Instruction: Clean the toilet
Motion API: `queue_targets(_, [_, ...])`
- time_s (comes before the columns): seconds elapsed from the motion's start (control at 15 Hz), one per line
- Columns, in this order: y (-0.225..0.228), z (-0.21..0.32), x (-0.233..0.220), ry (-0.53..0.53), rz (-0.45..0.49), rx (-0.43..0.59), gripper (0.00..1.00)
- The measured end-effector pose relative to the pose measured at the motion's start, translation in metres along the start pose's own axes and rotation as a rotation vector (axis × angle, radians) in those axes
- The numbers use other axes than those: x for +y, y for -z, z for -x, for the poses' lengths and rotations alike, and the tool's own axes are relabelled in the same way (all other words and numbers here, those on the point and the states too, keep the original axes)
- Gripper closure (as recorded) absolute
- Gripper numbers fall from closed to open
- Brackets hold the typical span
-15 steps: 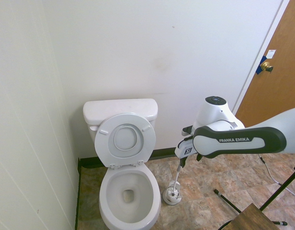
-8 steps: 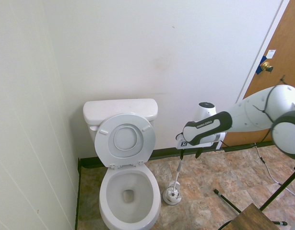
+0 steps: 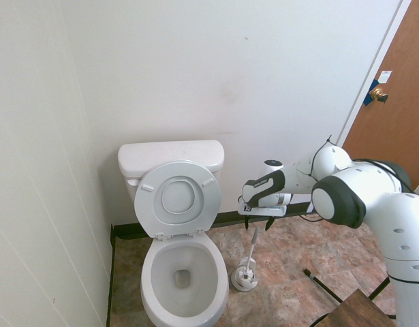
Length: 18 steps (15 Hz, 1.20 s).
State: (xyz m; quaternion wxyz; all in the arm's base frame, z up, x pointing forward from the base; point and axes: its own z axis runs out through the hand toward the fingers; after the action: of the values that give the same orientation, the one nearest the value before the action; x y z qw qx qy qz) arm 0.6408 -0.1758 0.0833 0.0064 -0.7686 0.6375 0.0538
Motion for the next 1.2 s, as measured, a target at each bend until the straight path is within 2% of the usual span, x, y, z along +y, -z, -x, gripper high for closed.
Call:
queue_targets(0.13, [-0.006,-0.006,-0.015,-0.015,0.0,-0.008,0.0])
queue_targets(0.8, [-0.049,-0.031,-0.005,-0.112,0.016,-0.022,0.0])
queue_targets(1.2, [-0.068,-0.041,-0.019,-0.14,-0.005,-0.021,0.0])
